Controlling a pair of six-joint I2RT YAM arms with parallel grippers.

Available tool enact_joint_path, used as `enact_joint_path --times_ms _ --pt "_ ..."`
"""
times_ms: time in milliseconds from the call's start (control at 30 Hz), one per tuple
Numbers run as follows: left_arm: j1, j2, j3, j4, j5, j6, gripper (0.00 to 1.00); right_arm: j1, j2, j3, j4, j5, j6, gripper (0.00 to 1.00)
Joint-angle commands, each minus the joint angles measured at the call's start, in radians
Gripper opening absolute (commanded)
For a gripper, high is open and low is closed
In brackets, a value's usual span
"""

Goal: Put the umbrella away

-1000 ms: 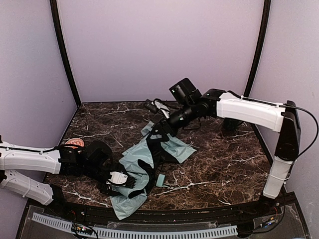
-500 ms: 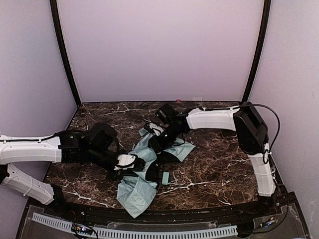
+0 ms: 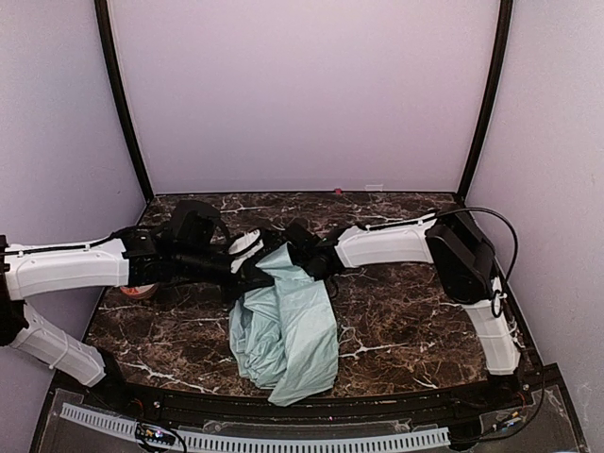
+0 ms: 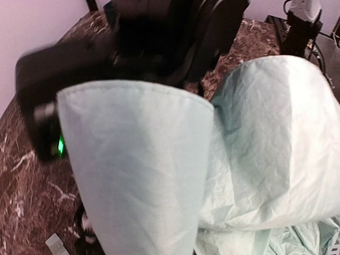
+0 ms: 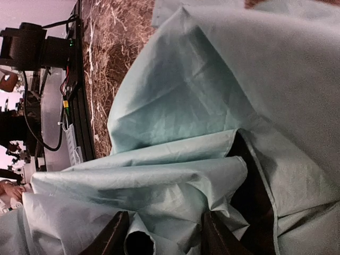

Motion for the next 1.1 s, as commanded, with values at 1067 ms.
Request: enact_joint_path --times_ms 1067 --pt "0.059 0.373 -0.008 0.001 0.006 -0.154 0.00 0.177 -0.759 -0.603 0.403 0.467 -0.210 0.71"
